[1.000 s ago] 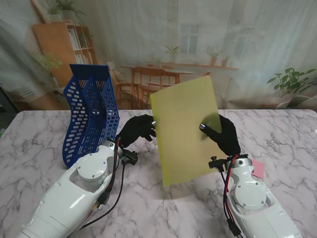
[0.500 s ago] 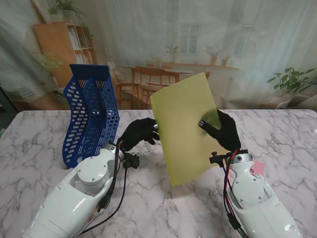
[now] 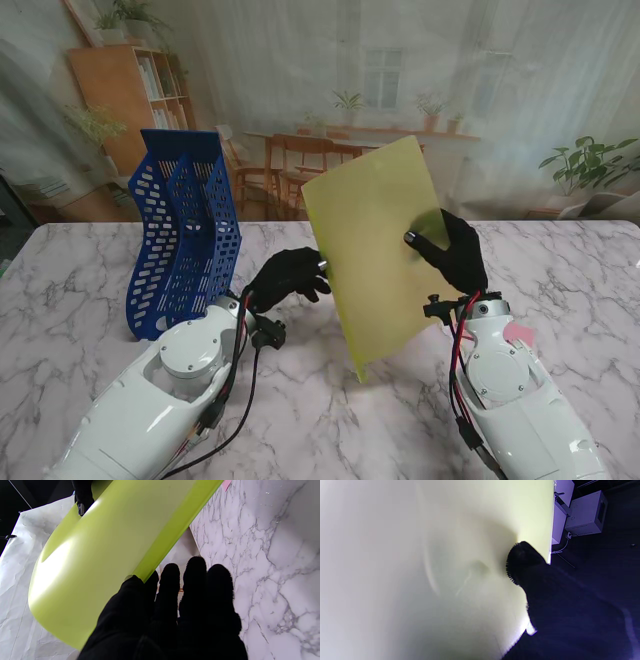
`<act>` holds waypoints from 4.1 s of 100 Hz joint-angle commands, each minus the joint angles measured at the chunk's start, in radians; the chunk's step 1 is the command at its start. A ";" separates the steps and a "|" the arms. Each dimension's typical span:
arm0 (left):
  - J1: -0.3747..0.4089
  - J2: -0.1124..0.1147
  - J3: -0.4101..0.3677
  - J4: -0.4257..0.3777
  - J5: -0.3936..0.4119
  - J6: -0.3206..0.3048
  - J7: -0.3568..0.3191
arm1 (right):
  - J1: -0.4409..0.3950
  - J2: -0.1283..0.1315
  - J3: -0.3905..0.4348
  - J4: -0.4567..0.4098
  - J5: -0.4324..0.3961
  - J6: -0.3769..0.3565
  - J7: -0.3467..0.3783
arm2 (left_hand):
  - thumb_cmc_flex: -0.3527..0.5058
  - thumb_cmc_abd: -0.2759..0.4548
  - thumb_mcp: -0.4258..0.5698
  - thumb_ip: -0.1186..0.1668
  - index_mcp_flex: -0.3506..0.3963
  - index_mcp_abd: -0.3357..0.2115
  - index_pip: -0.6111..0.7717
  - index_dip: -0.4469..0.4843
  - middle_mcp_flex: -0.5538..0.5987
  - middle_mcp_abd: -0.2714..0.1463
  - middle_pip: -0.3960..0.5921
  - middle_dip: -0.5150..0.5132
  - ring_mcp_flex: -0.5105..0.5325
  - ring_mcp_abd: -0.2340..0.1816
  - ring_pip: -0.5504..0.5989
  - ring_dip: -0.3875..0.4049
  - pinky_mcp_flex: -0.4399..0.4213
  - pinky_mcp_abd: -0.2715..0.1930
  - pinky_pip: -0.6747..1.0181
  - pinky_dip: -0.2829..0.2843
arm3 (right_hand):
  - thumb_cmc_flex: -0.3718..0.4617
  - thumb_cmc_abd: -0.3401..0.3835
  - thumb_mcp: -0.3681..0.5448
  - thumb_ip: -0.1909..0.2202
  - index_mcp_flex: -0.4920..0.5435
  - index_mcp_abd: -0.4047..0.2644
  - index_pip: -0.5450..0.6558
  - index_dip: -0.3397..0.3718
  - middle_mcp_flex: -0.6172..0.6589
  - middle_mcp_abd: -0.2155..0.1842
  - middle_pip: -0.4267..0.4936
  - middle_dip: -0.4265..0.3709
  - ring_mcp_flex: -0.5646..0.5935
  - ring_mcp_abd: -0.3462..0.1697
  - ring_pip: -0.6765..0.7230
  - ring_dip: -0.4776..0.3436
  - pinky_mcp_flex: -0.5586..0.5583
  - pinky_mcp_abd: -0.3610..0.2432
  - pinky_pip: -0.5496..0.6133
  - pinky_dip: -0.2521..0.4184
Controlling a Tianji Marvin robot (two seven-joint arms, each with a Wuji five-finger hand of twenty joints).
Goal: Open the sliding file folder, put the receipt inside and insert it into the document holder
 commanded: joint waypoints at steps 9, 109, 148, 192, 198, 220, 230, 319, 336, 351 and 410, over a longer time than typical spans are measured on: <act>0.004 -0.007 0.022 -0.007 -0.007 0.017 -0.026 | 0.023 -0.009 0.001 -0.008 0.006 0.001 -0.005 | 0.060 -0.020 0.021 0.010 0.068 -0.078 0.081 0.009 0.030 -0.003 0.018 0.007 0.033 0.008 0.028 0.011 0.023 -0.045 0.050 -0.005 | 0.080 0.110 0.076 0.036 -0.005 -0.188 0.078 0.045 0.006 -0.038 0.035 0.020 0.030 -0.050 0.045 0.015 0.008 -0.051 0.025 -0.014; -0.004 -0.025 0.128 0.002 -0.037 0.119 -0.032 | 0.007 0.000 0.030 -0.083 0.002 -0.003 0.014 | 0.060 -0.021 0.026 0.009 0.069 -0.075 0.077 0.006 0.027 0.001 0.019 0.003 0.030 0.014 0.031 0.011 0.023 -0.043 0.055 -0.007 | 0.079 0.111 0.071 0.036 -0.005 -0.189 0.079 0.043 0.010 -0.040 0.032 0.026 0.034 -0.053 0.042 0.018 0.012 -0.054 0.025 -0.018; 0.011 -0.014 0.129 -0.017 -0.039 0.141 -0.064 | 0.002 0.001 0.045 -0.076 -0.015 -0.024 0.008 | 0.060 -0.022 0.025 0.009 0.071 -0.075 0.077 0.008 0.028 0.000 0.019 0.003 0.029 0.015 0.033 0.010 0.021 -0.042 0.058 -0.005 | 0.079 0.111 0.071 0.036 -0.004 -0.192 0.079 0.044 0.010 -0.041 0.031 0.027 0.034 -0.054 0.041 0.019 0.012 -0.055 0.025 -0.019; 0.038 -0.001 0.116 -0.044 -0.030 0.149 -0.088 | -0.012 0.006 0.058 -0.087 -0.026 -0.029 0.017 | 0.060 -0.013 0.032 0.009 0.052 -0.065 0.058 -0.002 -0.001 0.007 0.006 -0.005 0.001 0.032 0.020 0.006 -0.008 -0.025 0.046 -0.007 | 0.079 0.112 0.070 0.037 -0.005 -0.192 0.079 0.046 0.010 -0.043 0.029 0.027 0.033 -0.054 0.040 0.020 0.010 -0.055 0.023 -0.020; 0.042 -0.001 0.106 -0.050 -0.039 0.146 -0.086 | -0.019 0.007 0.060 -0.092 -0.023 -0.024 0.021 | 0.055 -0.006 -0.019 0.013 0.018 -0.049 0.004 -0.019 -0.057 0.016 -0.015 -0.034 -0.044 0.051 -0.010 -0.002 -0.055 -0.008 0.011 -0.009 | 0.080 0.112 0.071 0.037 -0.005 -0.190 0.078 0.045 0.009 -0.041 0.029 0.027 0.031 -0.052 0.038 0.019 0.009 -0.054 0.023 -0.020; 0.038 0.001 0.078 -0.057 -0.019 0.121 -0.069 | -0.056 0.009 0.071 -0.124 -0.020 0.001 0.022 | -0.096 0.026 -0.063 0.042 -0.177 -0.012 -0.292 -0.062 -0.392 0.049 -0.108 -0.083 -0.272 0.082 -0.116 -0.017 -0.250 -0.010 -0.170 -0.016 | 0.082 0.112 0.073 0.036 -0.009 -0.167 0.077 0.039 0.009 -0.032 0.026 0.024 0.035 -0.046 0.035 0.018 0.009 -0.042 0.022 -0.021; 0.032 0.000 0.067 -0.052 0.010 0.107 -0.051 | -0.067 0.009 0.076 -0.139 -0.022 0.016 0.019 | -0.138 0.003 -0.084 0.042 -0.241 -0.011 -0.342 -0.088 -0.494 0.052 -0.129 -0.090 -0.337 0.079 -0.138 -0.020 -0.296 -0.025 -0.219 -0.028 | 0.083 0.115 0.074 0.036 -0.014 -0.162 0.076 0.037 0.009 -0.032 0.027 0.023 0.035 -0.044 0.034 0.018 0.012 -0.041 0.023 -0.021; 0.032 -0.021 0.036 -0.058 0.006 0.149 0.031 | -0.117 -0.004 0.038 -0.150 -0.075 0.296 -0.046 | 0.060 -0.034 0.091 0.004 0.032 -0.034 0.124 0.107 0.042 0.049 0.199 0.197 0.065 0.115 0.209 0.169 0.025 0.048 0.206 0.093 | 0.092 0.163 0.034 0.039 -0.079 -0.050 0.075 -0.004 0.008 -0.010 -0.067 -0.093 0.026 0.004 -0.055 -0.046 -0.024 -0.004 0.025 -0.018; 0.032 -0.025 0.023 -0.056 -0.038 0.156 0.027 | -0.124 -0.007 0.035 -0.139 -0.079 0.295 -0.060 | 0.060 -0.006 -0.002 0.015 -0.028 -0.006 0.044 0.027 -0.013 0.039 0.092 0.140 -0.006 0.104 0.083 0.107 -0.048 0.046 0.103 0.058 | 0.095 0.162 0.033 0.041 -0.079 -0.055 0.083 -0.006 0.017 -0.013 -0.069 -0.110 0.034 0.000 -0.053 -0.052 -0.022 -0.003 0.033 -0.013; 0.019 -0.023 0.029 -0.045 -0.083 0.161 -0.013 | -0.113 -0.012 0.019 -0.125 -0.064 0.286 -0.071 | -0.118 -0.006 -0.079 0.038 -0.098 0.034 -0.219 -0.058 -0.147 0.040 -0.036 -0.020 -0.113 0.071 -0.063 0.005 -0.130 0.032 -0.056 0.015 | 0.095 0.159 0.036 0.041 -0.078 -0.061 0.088 -0.005 0.014 -0.018 -0.055 -0.111 0.036 -0.002 -0.047 -0.052 -0.023 -0.006 0.031 -0.012; -0.006 -0.035 0.055 -0.049 -0.114 0.178 0.000 | -0.085 -0.017 -0.021 -0.107 -0.055 0.288 -0.078 | 0.032 -0.032 -0.027 0.034 -0.064 -0.032 -0.158 0.059 -0.139 0.049 -0.033 -0.068 -0.114 0.067 -0.068 -0.057 -0.111 0.070 -0.099 0.017 | 0.093 0.158 0.038 0.040 -0.077 -0.066 0.088 -0.009 0.011 -0.020 -0.042 -0.117 0.035 -0.006 -0.039 -0.052 -0.020 -0.010 0.027 -0.012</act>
